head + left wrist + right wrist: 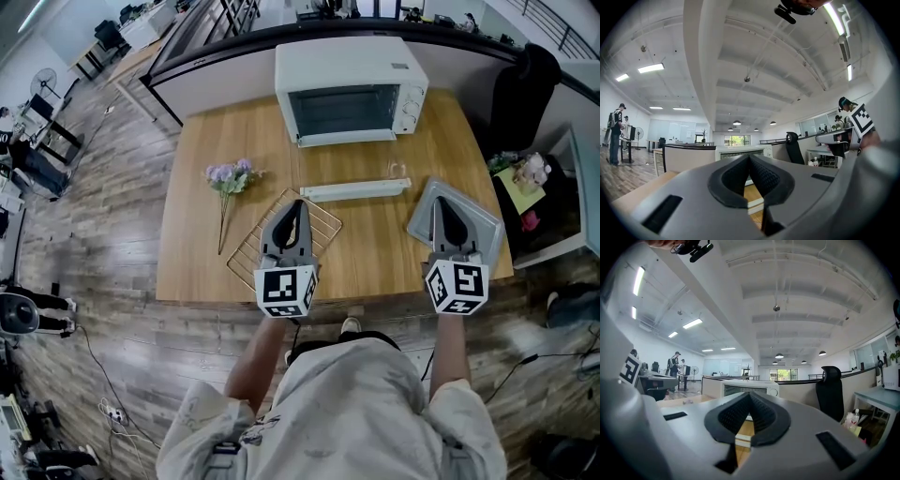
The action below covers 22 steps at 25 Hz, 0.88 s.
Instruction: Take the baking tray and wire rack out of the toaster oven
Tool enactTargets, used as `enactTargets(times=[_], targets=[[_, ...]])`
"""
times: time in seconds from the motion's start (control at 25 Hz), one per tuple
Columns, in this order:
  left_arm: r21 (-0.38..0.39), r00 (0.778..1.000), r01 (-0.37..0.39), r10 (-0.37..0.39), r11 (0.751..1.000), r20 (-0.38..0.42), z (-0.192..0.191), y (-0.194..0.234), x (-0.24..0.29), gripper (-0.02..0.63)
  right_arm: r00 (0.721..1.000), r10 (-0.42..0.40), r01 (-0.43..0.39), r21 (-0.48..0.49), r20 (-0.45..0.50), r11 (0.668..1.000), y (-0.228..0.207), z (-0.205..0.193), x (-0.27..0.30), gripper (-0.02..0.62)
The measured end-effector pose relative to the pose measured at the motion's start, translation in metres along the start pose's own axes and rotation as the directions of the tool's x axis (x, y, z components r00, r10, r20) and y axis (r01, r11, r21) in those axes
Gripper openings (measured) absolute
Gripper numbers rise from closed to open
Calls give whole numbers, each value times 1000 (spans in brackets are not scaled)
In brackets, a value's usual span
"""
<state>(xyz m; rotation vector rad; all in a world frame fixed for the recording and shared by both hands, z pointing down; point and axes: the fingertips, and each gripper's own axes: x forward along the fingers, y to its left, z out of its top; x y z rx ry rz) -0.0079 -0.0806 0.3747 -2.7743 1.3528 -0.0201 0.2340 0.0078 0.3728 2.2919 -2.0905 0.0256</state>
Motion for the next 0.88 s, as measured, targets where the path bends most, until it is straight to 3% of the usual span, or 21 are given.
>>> enactTargets(times=[0.88], targets=[[-20,1000,1,-2,1000,-15,-10,5,3,15,999,-17,17,9,-34,1000,0,-10,6,23]])
